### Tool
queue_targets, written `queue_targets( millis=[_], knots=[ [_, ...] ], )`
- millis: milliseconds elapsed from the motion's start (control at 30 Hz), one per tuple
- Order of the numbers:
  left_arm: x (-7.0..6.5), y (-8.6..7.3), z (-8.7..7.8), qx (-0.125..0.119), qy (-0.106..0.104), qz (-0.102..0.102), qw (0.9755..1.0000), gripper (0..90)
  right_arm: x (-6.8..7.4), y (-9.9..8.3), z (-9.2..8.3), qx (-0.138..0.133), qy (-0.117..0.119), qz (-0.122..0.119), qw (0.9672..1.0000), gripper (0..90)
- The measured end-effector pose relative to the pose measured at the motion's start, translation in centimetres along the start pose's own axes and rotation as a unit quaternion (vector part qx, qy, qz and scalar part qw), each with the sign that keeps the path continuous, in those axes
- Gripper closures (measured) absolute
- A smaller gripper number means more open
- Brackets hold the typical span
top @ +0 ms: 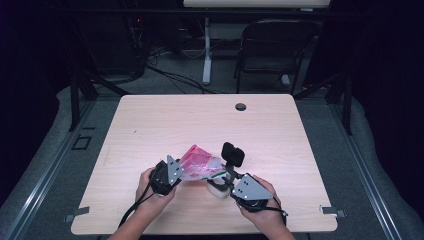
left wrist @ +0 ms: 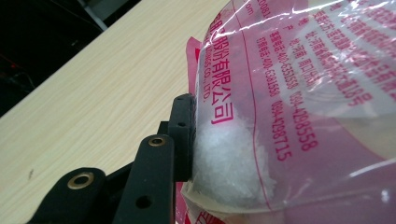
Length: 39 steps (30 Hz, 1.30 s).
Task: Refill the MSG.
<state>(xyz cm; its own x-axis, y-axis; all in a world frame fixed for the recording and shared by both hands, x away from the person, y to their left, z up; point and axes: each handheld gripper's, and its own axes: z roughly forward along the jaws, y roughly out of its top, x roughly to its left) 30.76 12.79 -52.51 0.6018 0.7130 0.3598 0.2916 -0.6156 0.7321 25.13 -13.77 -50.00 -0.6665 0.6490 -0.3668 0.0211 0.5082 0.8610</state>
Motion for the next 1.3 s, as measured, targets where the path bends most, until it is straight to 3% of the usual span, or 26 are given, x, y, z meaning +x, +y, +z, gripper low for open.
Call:
queue_targets(
  millis=[300, 567, 900, 1000, 1067, 1300],
  knots=[
    [1.2, -1.2, 0.1, 0.006, -0.035, -0.058, 0.9977, 71.4, 0.0, 0.0, -0.1, -0.006, 0.0, 0.007, 1.0, 68.7],
    [2.6, -2.7, 0.0, 0.007, -0.063, -0.118, 0.991, 71.4, -0.1, -0.1, 0.0, -0.01, -0.001, 0.013, 0.9999, 65.9],
    [3.5, -3.9, 0.0, 0.004, -0.075, -0.156, 0.9849, 71.4, -0.1, -0.2, 0.1, -0.005, -0.003, 0.015, 0.9999, 65.1],
    [3.7, -4.1, 0.0, 0.005, -0.075, -0.16, 0.9842, 71.4, -0.1, -0.2, 0.1, -0.005, -0.003, 0.017, 0.9998, 64.9],
    [3.8, -4.3, 0.1, 0.004, -0.08, -0.17, 0.9823, 71.4, -0.1, -0.3, 0.1, -0.003, -0.005, 0.018, 0.9998, 64.8],
    [3.9, -4.9, 0.3, 0.01, -0.076, -0.179, 0.9808, 71.4, -0.3, -0.4, 0.2, -0.001, -0.005, 0.024, 0.9997, 64.7]
  ],
)
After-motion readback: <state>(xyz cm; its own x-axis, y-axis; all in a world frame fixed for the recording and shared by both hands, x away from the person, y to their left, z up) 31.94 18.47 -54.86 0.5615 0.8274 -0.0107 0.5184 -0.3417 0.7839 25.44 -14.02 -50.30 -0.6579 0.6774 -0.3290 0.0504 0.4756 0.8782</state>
